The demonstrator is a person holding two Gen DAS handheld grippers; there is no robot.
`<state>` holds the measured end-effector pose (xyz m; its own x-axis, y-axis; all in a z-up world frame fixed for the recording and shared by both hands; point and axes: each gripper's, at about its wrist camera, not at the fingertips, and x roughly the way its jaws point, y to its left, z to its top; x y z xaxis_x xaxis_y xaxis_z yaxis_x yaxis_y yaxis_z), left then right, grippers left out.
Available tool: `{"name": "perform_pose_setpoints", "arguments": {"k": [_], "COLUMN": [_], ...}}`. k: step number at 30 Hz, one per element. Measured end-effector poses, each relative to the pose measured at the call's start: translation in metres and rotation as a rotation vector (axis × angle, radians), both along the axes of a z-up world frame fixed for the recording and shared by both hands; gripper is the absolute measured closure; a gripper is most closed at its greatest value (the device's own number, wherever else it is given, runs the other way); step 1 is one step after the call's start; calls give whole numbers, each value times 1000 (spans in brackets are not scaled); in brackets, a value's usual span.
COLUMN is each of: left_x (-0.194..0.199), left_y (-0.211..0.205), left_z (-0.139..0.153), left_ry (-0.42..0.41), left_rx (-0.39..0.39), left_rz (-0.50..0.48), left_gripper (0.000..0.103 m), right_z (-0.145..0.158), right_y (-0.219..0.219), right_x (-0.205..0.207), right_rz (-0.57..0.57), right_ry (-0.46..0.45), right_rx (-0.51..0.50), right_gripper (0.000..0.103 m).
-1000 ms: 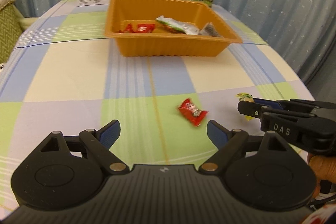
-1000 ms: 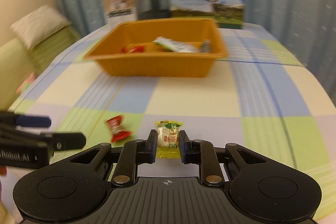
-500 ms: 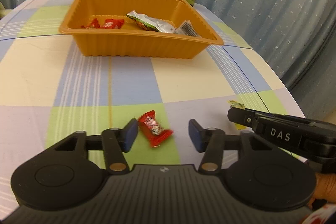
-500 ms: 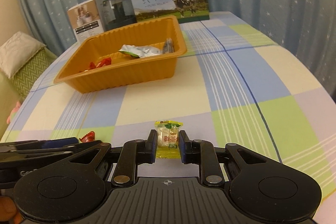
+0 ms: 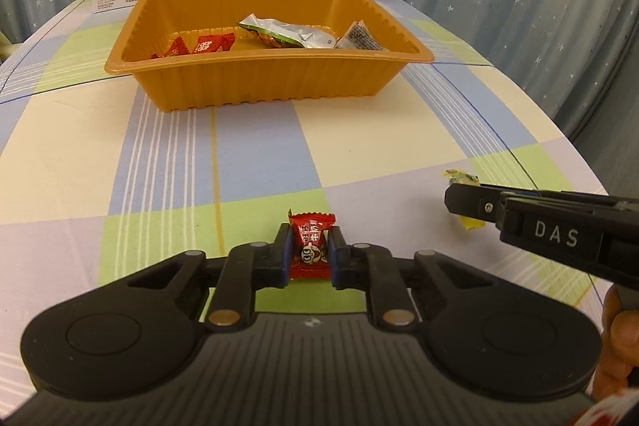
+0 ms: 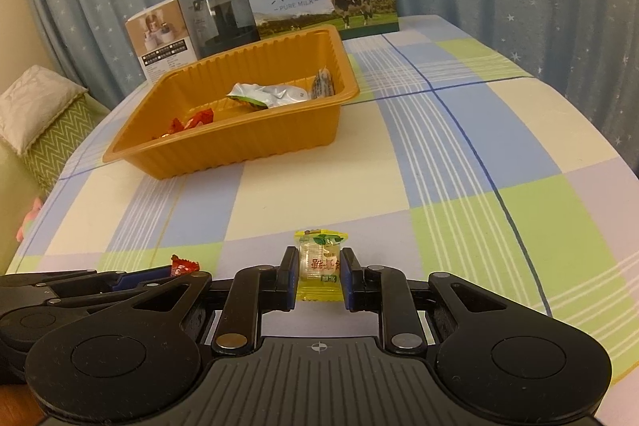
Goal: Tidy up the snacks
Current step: 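Grasp the red candy with the left tool while the right tool grasps the yellow-green candy, then carry the red candy and yellow-green candy over the orange tray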
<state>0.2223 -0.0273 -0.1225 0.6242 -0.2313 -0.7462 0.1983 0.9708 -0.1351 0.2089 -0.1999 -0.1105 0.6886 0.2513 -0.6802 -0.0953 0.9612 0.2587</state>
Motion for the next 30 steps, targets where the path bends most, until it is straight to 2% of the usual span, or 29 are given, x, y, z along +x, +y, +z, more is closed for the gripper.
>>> {"name": "perform_pose_setpoints", "arguments": {"k": [7,30], "left_x": [-4,-15], "left_y": [4,28], "left_z": [6,26], "left_ry": [1,-15], "left_rx": [19,-11], "left_rz": [20,79], "left_gripper": [89,89], "right_z": [3,8], "right_y": [6,31], "right_x": [-4,-8], "right_rz": [21,85], "right_ry": [-13,-32], "right_rx": [-10,-37], "right_gripper": [81,81]}}
